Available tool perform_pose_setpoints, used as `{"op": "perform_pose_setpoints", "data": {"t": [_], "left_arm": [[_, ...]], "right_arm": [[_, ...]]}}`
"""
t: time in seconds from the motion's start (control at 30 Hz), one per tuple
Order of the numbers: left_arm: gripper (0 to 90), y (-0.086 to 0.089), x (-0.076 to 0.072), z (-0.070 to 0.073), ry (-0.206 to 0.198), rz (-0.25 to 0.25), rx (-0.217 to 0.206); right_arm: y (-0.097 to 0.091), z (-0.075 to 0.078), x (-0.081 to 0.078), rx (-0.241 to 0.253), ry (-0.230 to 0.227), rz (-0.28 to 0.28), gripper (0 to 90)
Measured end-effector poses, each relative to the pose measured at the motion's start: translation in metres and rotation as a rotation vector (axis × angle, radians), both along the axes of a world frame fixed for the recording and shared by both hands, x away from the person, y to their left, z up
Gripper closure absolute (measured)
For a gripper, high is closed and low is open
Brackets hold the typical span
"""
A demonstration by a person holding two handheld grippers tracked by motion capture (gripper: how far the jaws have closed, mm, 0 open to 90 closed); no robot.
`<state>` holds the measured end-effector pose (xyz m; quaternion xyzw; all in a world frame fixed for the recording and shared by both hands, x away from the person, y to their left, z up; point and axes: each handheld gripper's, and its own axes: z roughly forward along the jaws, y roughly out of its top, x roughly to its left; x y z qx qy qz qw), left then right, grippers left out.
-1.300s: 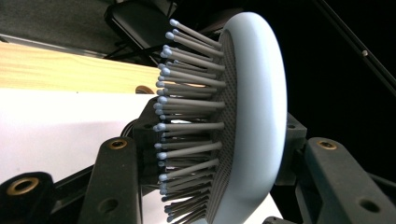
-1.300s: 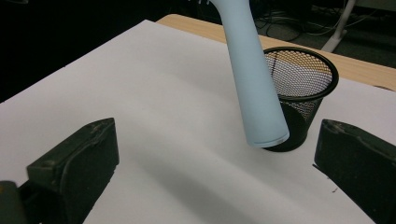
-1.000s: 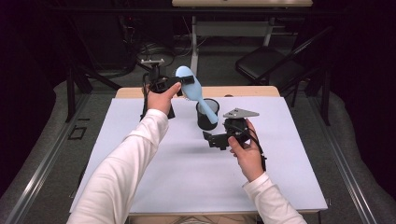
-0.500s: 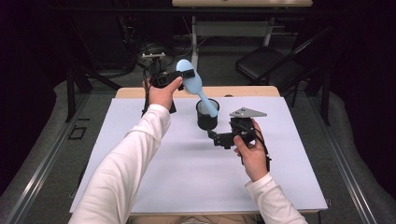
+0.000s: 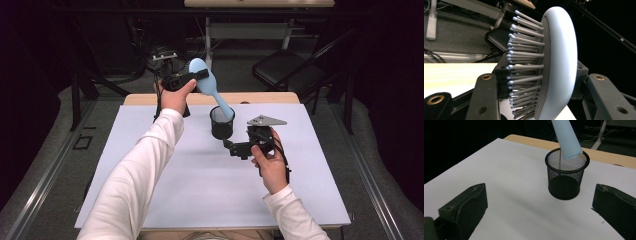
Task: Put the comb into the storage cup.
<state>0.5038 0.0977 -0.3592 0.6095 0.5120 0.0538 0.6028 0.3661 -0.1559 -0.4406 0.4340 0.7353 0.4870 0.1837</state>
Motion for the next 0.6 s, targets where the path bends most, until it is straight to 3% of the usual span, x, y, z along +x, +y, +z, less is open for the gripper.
{"op": "perform_pose_setpoints", "data": {"t": [0.13,0.27,0.6], "left_arm": [[49.6,-0.0013,0.0021,-0.0015,-0.016,0.030,0.010],[49.4,-0.0025,0.0038,-0.0028,-0.005,0.037,-0.013],[49.4,-0.0040,0.0069,-0.0047,-0.008,0.044,0.022]], "right_arm": [[-0.0021,0.0009,-0.0002,0.006,0.001,0.001,0.0],[-0.0037,0.0013,0.0003,0.008,-0.001,-0.004,0.0],[-0.0037,0.0016,-0.0007,0.010,-0.003,0.000,0.0]]}}
